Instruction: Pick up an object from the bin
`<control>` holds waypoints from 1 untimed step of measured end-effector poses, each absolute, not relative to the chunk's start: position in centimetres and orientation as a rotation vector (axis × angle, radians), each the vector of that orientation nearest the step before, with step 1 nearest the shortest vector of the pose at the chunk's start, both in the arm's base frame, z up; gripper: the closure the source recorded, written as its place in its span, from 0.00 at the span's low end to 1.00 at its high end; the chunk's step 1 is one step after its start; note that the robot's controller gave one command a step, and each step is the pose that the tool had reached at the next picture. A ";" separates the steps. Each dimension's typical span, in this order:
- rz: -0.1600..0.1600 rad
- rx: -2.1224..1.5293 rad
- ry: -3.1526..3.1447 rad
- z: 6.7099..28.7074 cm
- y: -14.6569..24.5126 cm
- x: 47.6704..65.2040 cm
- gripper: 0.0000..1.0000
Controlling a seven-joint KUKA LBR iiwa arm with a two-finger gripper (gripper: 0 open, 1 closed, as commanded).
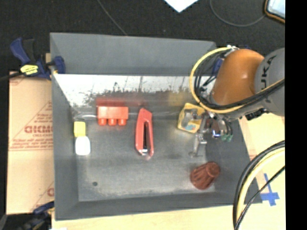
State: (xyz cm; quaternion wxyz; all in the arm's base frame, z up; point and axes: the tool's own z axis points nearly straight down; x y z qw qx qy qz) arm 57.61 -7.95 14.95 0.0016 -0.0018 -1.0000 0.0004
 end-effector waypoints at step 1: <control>0.003 0.000 -3.146 15.3 -7.9 57.8 0.00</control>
Offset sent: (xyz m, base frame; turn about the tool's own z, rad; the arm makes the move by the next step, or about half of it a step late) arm 0.0629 -0.0551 -0.0795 0.0791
